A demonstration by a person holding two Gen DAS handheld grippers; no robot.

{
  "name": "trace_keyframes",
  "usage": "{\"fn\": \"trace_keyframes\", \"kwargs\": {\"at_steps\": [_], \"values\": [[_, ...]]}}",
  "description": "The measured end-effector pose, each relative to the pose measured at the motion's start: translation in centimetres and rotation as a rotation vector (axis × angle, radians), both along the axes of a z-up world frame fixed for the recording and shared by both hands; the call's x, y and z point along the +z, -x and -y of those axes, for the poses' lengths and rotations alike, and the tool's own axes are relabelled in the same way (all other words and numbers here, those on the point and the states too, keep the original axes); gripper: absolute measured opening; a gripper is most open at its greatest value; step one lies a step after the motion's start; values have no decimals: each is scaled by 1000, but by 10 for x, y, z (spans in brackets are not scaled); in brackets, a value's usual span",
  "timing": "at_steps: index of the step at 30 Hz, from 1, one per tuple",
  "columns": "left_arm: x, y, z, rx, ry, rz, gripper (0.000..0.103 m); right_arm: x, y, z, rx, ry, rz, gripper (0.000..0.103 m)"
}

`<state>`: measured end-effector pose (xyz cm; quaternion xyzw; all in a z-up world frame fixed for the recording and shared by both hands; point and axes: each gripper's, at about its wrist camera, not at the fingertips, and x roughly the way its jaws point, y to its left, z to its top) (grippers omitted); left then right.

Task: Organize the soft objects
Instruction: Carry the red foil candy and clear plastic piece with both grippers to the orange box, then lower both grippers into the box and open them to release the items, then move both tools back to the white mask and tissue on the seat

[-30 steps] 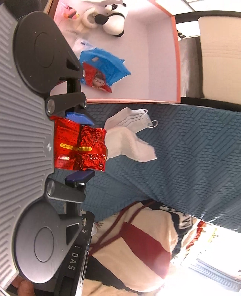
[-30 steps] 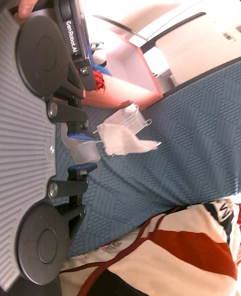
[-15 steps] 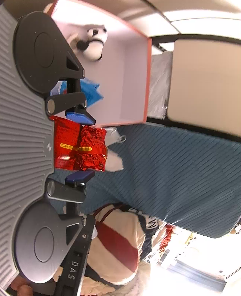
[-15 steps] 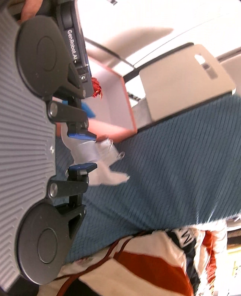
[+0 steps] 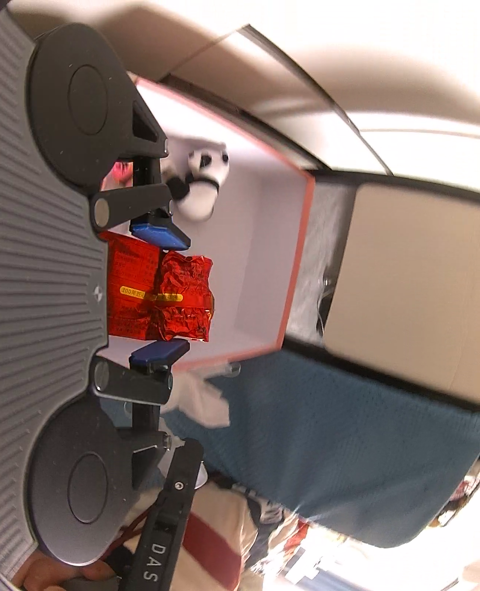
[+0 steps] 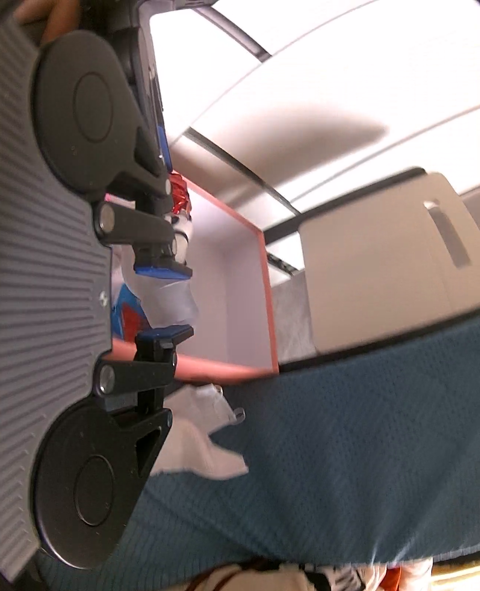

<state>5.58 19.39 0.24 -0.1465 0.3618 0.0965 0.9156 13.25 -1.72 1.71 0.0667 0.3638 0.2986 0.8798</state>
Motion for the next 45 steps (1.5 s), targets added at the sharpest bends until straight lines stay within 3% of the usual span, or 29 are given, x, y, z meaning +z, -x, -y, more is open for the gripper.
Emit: {"fn": "trace_keyframes", "kwargs": {"at_steps": [7,17,25,29,31,34,36,45], "values": [[-18,-7,-42,37,20,-37,59,-17,-15,-43,51,31,-49,30],[-70,-35,-98,78,64,-131,59,-65,-45,-99,68,133,-101,30],[-98,-45,-120,100,108,-173,59,-97,-62,-128,63,186,-149,34],[-95,-44,-121,111,105,-169,59,-102,-65,-133,55,193,-152,37],[-92,-42,-121,113,97,-163,60,-101,-65,-133,53,194,-152,45],[-88,-40,-122,125,102,-167,66,-97,-64,-133,53,197,-145,46],[-82,-36,-119,133,86,-152,66,-91,-62,-129,49,187,-135,55],[-43,-14,-84,118,10,-65,66,-55,-38,-95,51,106,-66,55]]}}
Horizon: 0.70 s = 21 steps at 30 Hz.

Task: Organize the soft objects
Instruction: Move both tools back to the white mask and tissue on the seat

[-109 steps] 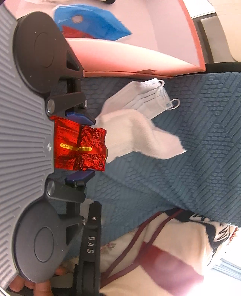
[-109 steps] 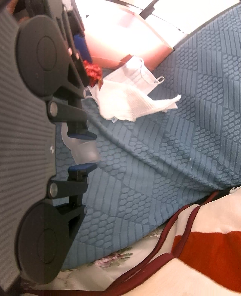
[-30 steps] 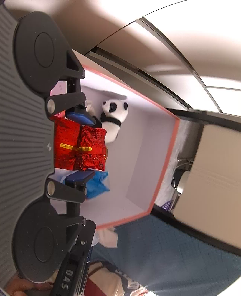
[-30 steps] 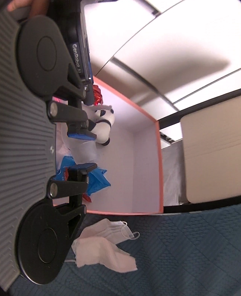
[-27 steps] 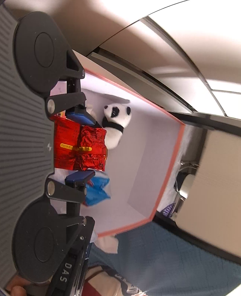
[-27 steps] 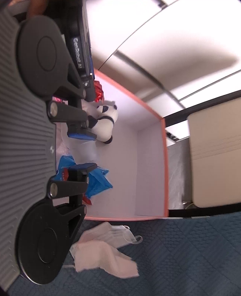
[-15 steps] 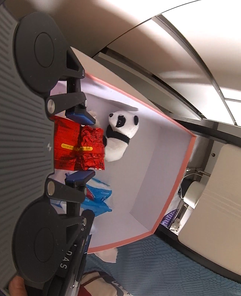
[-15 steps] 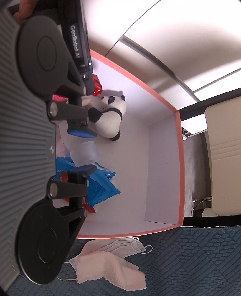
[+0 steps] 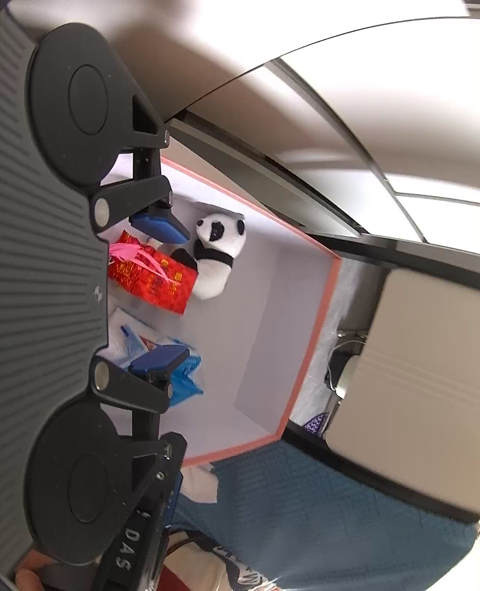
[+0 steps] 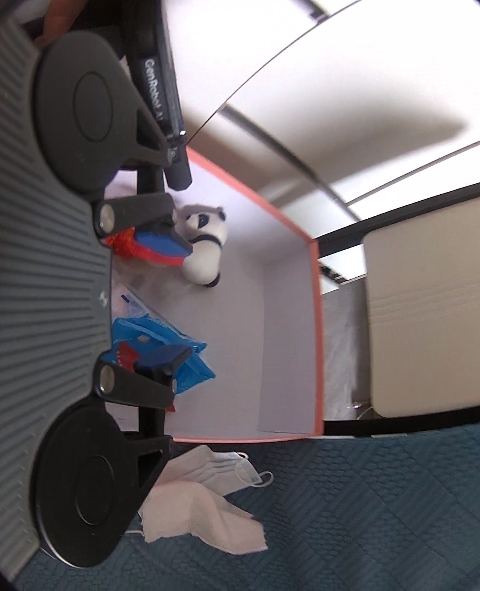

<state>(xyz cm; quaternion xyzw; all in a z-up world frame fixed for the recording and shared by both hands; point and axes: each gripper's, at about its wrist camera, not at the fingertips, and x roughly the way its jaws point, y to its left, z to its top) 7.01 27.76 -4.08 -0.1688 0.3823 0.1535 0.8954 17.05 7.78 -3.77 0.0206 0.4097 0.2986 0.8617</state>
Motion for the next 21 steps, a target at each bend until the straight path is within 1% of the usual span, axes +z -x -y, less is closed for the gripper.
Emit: {"fn": "trace_keyframes", "kwargs": {"at_steps": [4,9,15,21], "values": [[13,10,19,-13,-9,41,66,18,14,18,-11,-20,48,55],[26,19,47,-35,-33,83,66,32,27,42,-35,-43,77,55],[34,29,79,-58,-33,102,66,42,42,76,-82,-67,109,55],[34,37,120,-103,-41,126,66,44,50,110,-107,-78,124,55]]}}
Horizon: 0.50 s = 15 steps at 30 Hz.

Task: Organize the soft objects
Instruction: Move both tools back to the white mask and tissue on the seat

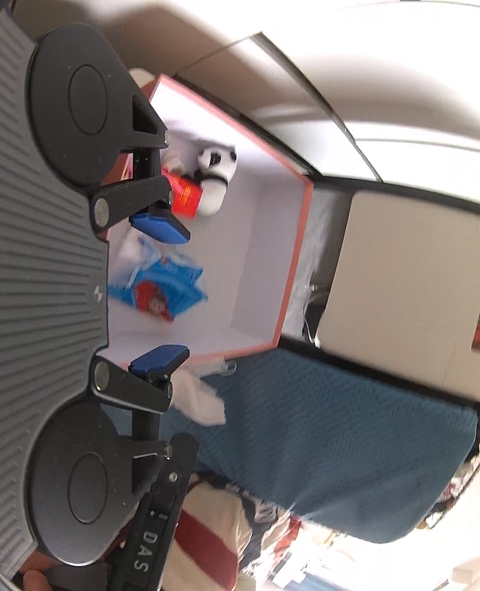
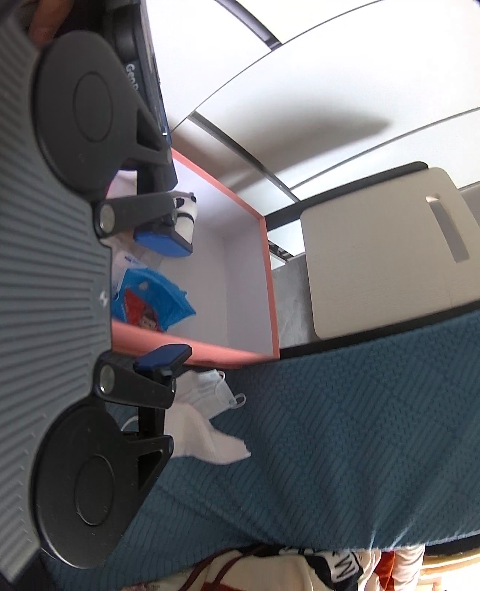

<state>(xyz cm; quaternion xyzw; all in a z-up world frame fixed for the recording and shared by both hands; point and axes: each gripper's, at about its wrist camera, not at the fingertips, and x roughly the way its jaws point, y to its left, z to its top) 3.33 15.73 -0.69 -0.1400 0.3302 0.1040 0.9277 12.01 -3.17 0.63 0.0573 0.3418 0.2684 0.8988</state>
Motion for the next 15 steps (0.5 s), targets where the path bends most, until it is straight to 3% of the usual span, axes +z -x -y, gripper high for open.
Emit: {"fn": "trace_keyframes", "kwargs": {"at_steps": [5,15], "values": [[-5,6,38,-39,-40,20,66,-3,11,26,-5,14,24,55],[-21,8,88,-99,-14,32,66,-18,30,85,-64,24,32,55]]}}
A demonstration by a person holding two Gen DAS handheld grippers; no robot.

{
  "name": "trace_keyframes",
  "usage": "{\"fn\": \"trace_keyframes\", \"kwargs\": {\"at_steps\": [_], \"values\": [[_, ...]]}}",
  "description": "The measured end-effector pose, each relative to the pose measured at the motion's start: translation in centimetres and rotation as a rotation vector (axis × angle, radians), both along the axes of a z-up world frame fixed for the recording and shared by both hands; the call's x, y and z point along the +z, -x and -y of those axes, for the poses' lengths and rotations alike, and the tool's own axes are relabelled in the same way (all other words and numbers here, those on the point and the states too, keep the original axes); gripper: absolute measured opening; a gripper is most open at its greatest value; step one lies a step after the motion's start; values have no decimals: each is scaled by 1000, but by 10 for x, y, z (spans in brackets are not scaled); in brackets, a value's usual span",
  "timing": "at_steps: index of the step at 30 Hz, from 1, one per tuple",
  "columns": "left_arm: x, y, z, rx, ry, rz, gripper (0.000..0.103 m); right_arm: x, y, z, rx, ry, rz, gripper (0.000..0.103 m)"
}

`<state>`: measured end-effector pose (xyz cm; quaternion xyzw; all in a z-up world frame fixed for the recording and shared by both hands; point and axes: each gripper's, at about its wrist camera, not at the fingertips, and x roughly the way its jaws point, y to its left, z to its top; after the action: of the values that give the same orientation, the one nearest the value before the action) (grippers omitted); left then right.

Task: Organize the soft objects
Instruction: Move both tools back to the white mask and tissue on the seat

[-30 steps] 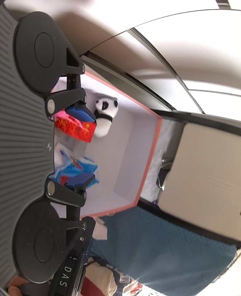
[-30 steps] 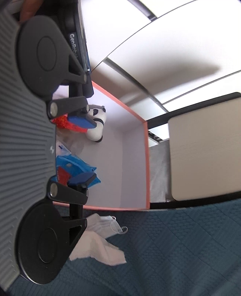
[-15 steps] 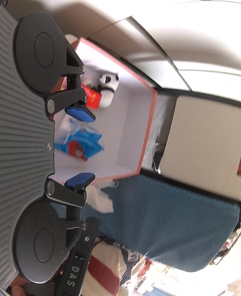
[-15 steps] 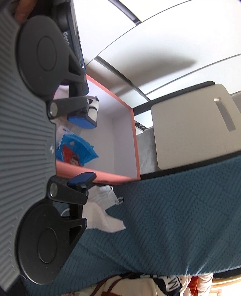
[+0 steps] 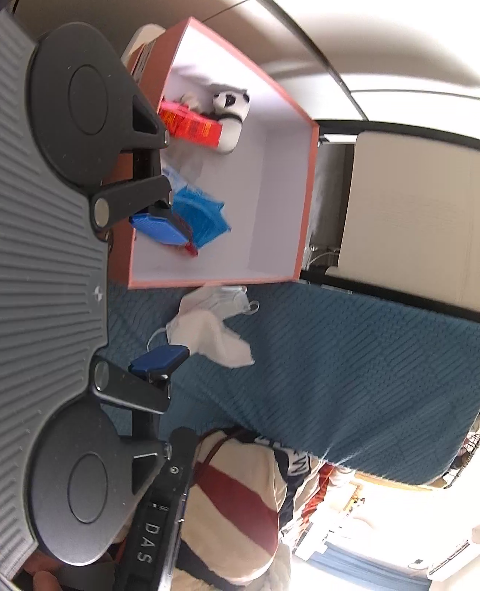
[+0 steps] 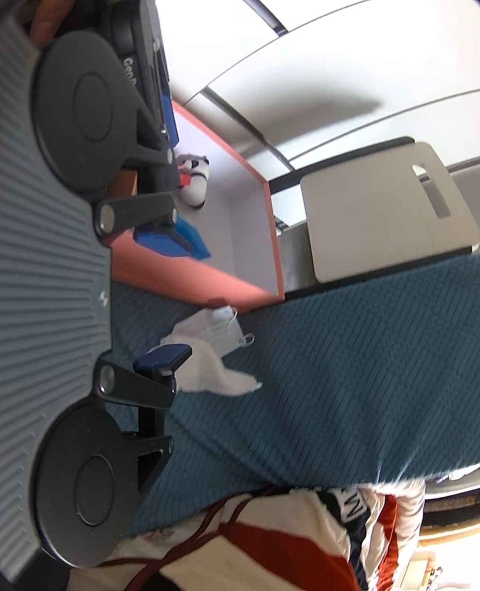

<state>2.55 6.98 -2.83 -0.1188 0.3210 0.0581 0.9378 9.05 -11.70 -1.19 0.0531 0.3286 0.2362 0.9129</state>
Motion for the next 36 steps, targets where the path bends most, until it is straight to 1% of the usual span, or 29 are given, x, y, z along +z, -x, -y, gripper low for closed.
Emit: {"fn": "trace_keyframes", "kwargs": {"at_steps": [5,10,16,20,21,23,25,28,31,33,34,36], "values": [[-9,-1,24,-32,3,-5,66,-9,7,26,-26,11,0,55],[-18,-2,40,-54,23,-15,67,-18,14,50,-43,17,1,55],[-30,-4,61,-81,14,-33,67,-29,20,74,-67,22,2,55],[-36,-6,68,-90,17,-34,67,-40,21,90,-91,27,-15,55],[-37,-7,69,-90,20,-31,67,-42,20,93,-97,22,-24,55],[-41,-12,66,-94,54,-38,67,-48,18,100,-118,11,-41,55],[-45,-17,62,-84,79,-44,67,-53,17,104,-130,9,-40,55],[-52,-26,63,-82,71,-51,67,-61,12,106,-146,0,-37,55],[-57,-34,66,-101,54,-28,67,-70,5,107,-165,-6,-28,55],[-62,-42,70,-104,37,-17,67,-73,-3,110,-182,-30,-32,55],[-65,-46,71,-104,37,-10,67,-75,-8,111,-199,-39,-31,55],[-71,-55,75,-96,33,-4,67,-79,-20,111,-246,-17,-38,57]]}}
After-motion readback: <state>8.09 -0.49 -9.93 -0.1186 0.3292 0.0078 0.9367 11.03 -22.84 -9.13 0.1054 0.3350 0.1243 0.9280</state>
